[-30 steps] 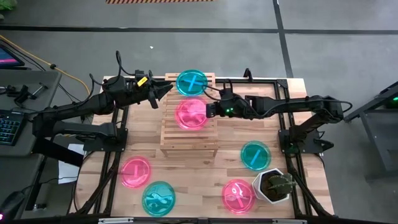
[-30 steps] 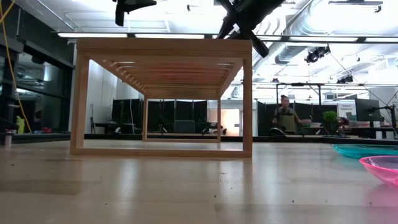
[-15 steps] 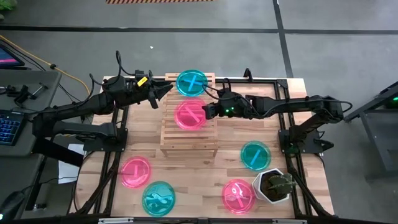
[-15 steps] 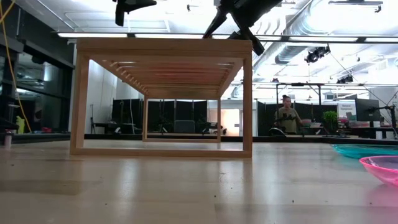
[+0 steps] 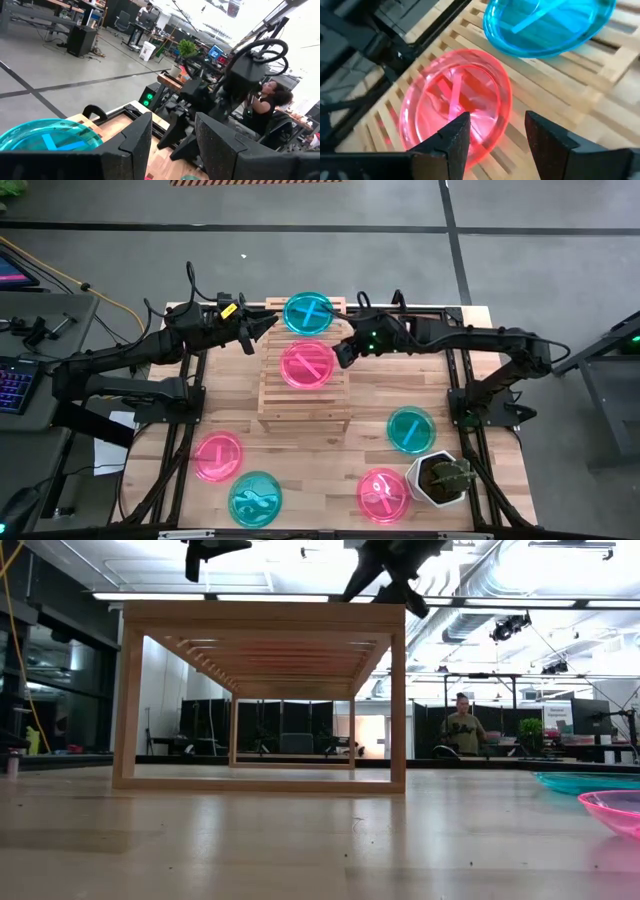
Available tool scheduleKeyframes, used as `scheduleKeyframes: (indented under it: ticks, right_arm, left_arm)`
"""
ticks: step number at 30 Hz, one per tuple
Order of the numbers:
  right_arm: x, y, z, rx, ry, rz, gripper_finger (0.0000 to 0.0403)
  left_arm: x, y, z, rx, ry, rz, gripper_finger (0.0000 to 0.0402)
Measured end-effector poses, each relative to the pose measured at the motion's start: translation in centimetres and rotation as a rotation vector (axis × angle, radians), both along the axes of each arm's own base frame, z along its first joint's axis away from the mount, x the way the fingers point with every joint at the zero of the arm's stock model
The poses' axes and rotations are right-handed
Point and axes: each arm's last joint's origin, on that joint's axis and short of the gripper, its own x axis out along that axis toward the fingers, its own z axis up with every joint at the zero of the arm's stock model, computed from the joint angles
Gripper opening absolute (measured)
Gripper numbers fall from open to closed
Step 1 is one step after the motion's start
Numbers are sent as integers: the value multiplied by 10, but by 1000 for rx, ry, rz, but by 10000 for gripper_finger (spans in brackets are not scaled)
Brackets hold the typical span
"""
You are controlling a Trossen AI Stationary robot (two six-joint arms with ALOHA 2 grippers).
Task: Place and stack plates onto a shelf
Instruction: Stack the blue plate on top of the blue plate on the shelf
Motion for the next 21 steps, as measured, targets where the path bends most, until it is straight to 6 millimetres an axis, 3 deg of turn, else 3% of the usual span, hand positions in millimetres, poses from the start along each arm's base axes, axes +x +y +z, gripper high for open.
scheduleKeyframes:
  ticks: [9,15,21]
  right_arm:
    - [-39,7,25,-126,87,127,174]
    - [-67,11,44,-183,77,106,174]
    - [-81,13,53,-204,56,84,174]
  left_arm:
    - [0,0,0,22,13,1,140]
    - [0,0,0,24,15,1,140]
    - [0,0,0,31,18,1,140]
